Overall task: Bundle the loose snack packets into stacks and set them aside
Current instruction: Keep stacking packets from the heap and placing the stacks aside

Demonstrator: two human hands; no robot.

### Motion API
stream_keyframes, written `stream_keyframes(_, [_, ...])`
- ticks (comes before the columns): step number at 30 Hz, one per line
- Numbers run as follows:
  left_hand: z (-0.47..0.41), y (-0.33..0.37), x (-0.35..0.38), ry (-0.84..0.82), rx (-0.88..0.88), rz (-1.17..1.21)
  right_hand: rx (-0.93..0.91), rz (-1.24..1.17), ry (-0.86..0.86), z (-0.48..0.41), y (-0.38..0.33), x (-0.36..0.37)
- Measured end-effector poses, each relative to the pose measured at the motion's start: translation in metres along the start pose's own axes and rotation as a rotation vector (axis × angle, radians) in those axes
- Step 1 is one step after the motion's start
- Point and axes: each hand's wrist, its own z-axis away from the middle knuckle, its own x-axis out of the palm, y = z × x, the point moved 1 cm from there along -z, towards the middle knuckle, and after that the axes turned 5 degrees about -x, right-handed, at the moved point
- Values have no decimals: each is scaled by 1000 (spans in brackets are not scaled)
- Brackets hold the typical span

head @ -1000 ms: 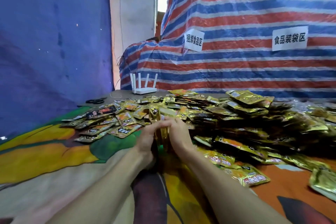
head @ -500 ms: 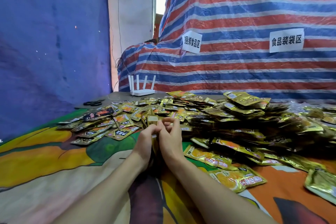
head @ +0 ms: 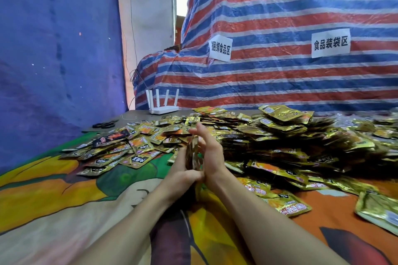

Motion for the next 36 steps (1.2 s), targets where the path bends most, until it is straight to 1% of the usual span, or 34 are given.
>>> stream_keyframes(2, [-1, 1, 1, -23, 63, -66, -52, 96, -41, 1, -6, 2])
stream_keyframes(5, [-1, 2, 2, 56, 149, -122, -99, 133, -46, 0, -15, 7])
stream_keyframes(7, [-2, 1, 2, 106, 167, -200, -106, 110, -36, 1, -19, 11])
stream_keyframes(9, [-4, -2, 0, 113, 149, -255, -103, 190, -31, 0, -22, 10])
stream_keyframes(13, [-5, -3, -3, 26, 84, -310, -58, 483, -30, -1, -27, -4])
stream_keyframes(16, [-5, -4, -2, 3, 55, -250, -112, 690, -2, 1, -46, -36])
stream_keyframes(18, [-5, -5, -3, -4, 32, -214, -106, 841, -9, 6, -66, -65])
stream_keyframes(22, [-4, -4, 2, -17, -8, -176, -47, 1254, -162, 28, -89, -115])
stream_keyframes(24, [-3, -1, 4, -6, -21, -149, -35, 1404, -194, 39, -91, -128])
stream_keyframes(27, [-5, -3, 2, 3, -43, -121, -40, 1485, -192, 47, -94, -138])
stream_keyframes(33, [1, 4, 2, 3, -48, -82, 12, 1470, -277, 54, -77, -120])
stream_keyframes(36, [-2, -1, 0, 6, -36, -116, 12, 1564, -285, 54, -67, -110])
